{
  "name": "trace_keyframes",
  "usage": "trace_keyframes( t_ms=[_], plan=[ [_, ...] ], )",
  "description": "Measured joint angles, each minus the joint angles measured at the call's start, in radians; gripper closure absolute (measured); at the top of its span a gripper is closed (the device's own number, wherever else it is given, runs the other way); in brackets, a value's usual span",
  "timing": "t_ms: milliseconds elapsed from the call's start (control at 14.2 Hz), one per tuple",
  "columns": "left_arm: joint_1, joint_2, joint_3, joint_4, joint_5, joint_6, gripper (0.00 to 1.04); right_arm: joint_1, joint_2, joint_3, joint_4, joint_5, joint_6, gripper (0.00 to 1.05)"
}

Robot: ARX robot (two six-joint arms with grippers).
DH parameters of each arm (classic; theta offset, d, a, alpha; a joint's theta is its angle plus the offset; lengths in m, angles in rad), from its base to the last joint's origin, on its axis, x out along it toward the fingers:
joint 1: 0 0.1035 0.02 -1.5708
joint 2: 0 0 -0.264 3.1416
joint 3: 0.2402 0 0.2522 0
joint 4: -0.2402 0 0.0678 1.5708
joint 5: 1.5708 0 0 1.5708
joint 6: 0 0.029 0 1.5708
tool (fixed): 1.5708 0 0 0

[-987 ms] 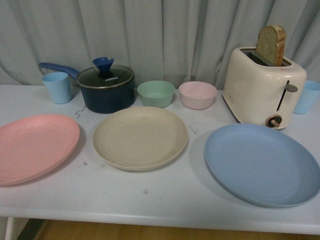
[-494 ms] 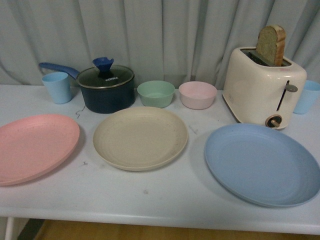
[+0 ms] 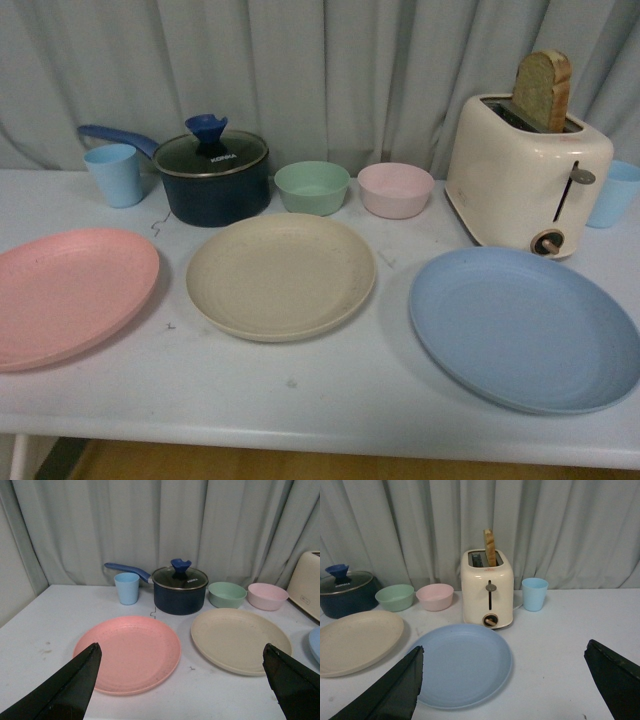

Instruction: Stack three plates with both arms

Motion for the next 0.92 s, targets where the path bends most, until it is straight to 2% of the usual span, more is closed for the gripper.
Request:
trace_keyframes(
  t_ms=[917],
  plan=[
    [0.0, 0.0, 0.0, 0.0, 0.0, 0.0, 0.07, 0.0, 0.0, 0.0, 0.0, 0.0, 0.0, 0.06]
  ],
)
